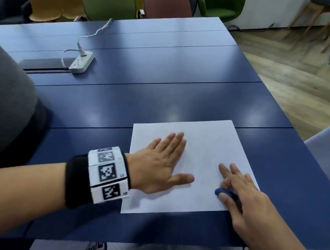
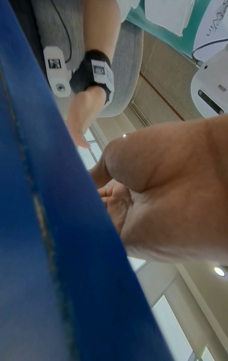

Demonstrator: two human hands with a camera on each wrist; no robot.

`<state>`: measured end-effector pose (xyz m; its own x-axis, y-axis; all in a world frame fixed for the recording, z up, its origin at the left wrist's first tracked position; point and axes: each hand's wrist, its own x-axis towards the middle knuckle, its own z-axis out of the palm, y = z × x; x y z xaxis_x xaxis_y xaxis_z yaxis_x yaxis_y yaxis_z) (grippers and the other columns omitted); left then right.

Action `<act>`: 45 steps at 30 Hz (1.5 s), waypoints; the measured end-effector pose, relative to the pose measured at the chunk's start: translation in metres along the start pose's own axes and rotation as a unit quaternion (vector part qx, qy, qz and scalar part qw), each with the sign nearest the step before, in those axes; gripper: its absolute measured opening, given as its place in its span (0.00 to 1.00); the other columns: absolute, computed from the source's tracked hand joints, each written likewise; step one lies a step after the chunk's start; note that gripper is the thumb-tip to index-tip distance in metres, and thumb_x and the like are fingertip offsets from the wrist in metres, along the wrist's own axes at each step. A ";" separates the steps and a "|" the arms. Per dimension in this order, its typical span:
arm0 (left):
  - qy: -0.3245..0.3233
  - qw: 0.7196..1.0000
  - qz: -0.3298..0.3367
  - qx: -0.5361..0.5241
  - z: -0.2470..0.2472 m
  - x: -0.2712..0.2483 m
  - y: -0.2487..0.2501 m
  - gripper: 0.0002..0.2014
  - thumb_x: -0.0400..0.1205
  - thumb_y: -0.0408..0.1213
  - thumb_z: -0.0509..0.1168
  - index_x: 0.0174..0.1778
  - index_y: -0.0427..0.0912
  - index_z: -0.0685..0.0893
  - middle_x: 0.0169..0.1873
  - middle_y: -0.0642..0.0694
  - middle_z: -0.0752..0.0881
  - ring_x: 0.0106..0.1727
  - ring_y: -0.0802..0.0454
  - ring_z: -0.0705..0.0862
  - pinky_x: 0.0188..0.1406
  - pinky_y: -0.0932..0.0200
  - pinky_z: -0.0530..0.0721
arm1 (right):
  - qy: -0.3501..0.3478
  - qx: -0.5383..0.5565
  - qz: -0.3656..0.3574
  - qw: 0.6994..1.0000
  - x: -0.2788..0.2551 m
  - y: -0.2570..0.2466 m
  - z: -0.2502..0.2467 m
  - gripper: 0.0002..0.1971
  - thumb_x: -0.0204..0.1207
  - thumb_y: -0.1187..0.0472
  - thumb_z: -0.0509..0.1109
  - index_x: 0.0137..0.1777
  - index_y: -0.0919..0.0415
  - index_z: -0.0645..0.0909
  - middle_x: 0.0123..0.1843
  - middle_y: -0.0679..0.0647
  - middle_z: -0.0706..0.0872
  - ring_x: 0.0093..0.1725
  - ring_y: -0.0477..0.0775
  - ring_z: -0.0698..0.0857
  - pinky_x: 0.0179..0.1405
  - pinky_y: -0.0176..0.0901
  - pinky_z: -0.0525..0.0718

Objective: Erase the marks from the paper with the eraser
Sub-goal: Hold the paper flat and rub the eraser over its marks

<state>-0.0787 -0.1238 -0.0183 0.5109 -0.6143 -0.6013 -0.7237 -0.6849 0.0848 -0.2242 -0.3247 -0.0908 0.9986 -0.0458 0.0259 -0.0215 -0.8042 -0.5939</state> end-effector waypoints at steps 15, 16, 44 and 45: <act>0.002 0.989 -0.145 -0.030 0.013 -0.004 -0.073 0.55 0.64 0.78 0.21 0.79 0.40 0.23 0.78 0.46 0.20 0.79 0.53 0.22 0.82 0.50 0.32 | 0.023 0.028 -0.002 0.999 0.002 -0.003 0.002 0.18 0.74 0.66 0.72 0.58 0.48 0.72 0.61 0.24 0.74 0.79 0.27 0.54 0.78 0.25 0.48; 0.010 0.987 -0.159 -0.031 0.013 -0.006 -0.074 0.56 0.62 0.78 0.19 0.79 0.40 0.23 0.78 0.45 0.20 0.79 0.51 0.22 0.82 0.49 0.32 | 0.019 0.025 0.001 0.999 0.002 -0.003 0.002 0.17 0.75 0.66 0.71 0.59 0.50 0.74 0.61 0.23 0.75 0.79 0.27 0.54 0.78 0.24 0.47; 0.046 0.989 -0.110 0.089 0.041 -0.035 -0.051 0.54 0.63 0.75 0.15 0.77 0.39 0.20 0.76 0.43 0.19 0.77 0.47 0.18 0.81 0.42 0.30 | 0.008 0.021 0.019 1.000 0.001 -0.008 -0.006 0.14 0.75 0.67 0.72 0.60 0.63 0.80 0.64 0.21 0.69 0.77 0.23 0.53 0.79 0.27 0.50; 0.054 0.991 -0.088 0.089 0.041 -0.034 -0.047 0.53 0.64 0.75 0.14 0.77 0.40 0.20 0.76 0.43 0.18 0.77 0.47 0.18 0.81 0.42 0.30 | 0.007 0.025 0.023 0.999 0.001 -0.008 -0.005 0.14 0.75 0.67 0.72 0.60 0.63 0.80 0.63 0.20 0.70 0.77 0.23 0.53 0.79 0.27 0.50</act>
<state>-0.0809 -0.0546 -0.0343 0.6766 -0.5363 -0.5046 -0.6843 -0.7110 -0.1618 -0.2233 -0.3213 -0.0814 0.9959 -0.0901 0.0090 -0.0639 -0.7700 -0.6348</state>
